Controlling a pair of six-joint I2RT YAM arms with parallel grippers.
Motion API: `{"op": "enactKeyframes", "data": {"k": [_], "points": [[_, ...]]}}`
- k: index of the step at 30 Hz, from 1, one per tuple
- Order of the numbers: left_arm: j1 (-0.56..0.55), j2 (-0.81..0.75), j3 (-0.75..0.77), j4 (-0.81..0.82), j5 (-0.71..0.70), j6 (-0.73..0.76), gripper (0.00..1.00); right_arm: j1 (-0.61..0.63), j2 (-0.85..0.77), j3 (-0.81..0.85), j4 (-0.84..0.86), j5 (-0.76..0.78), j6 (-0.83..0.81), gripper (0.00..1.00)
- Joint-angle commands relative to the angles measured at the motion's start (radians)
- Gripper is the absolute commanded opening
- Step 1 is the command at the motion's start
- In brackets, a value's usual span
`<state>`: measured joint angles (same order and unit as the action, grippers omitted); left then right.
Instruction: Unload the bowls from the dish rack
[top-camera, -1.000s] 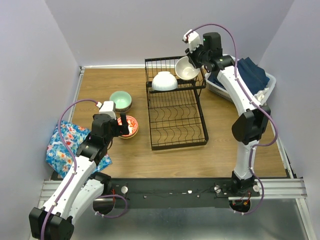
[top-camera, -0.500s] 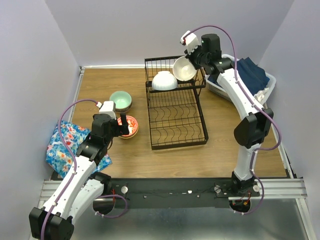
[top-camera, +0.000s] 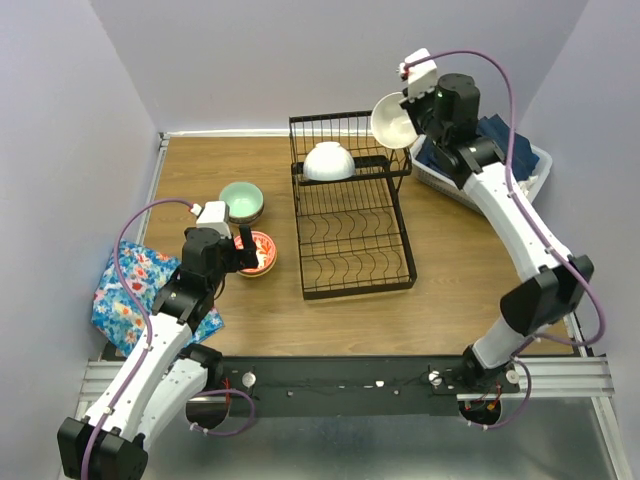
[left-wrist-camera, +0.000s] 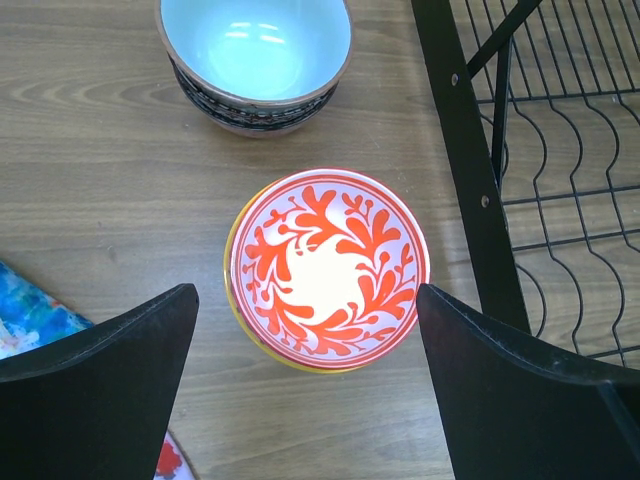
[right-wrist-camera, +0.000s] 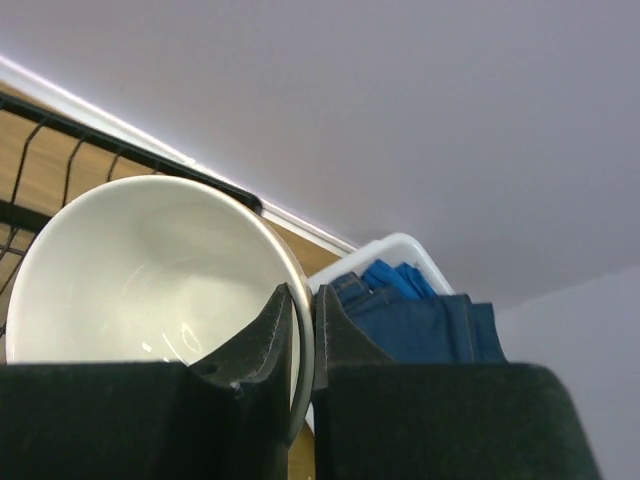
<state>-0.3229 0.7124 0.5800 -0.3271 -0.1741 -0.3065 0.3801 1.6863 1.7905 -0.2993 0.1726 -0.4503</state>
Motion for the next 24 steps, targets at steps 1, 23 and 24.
{"op": "enactKeyframes", "data": {"k": [1,23,24], "points": [[-0.004,-0.011,-0.008,0.026,-0.038,-0.014,0.99,-0.006,-0.155,-0.094,0.175,0.146,0.149,0.01],[-0.004,0.038,0.001,0.028,0.01,0.0,0.99,-0.157,-0.639,-0.77,-0.038,0.354,0.789,0.01],[-0.004,0.038,0.0,0.03,0.013,0.0,0.99,-0.173,-0.646,-0.795,-0.031,0.326,0.823,0.01]]}}
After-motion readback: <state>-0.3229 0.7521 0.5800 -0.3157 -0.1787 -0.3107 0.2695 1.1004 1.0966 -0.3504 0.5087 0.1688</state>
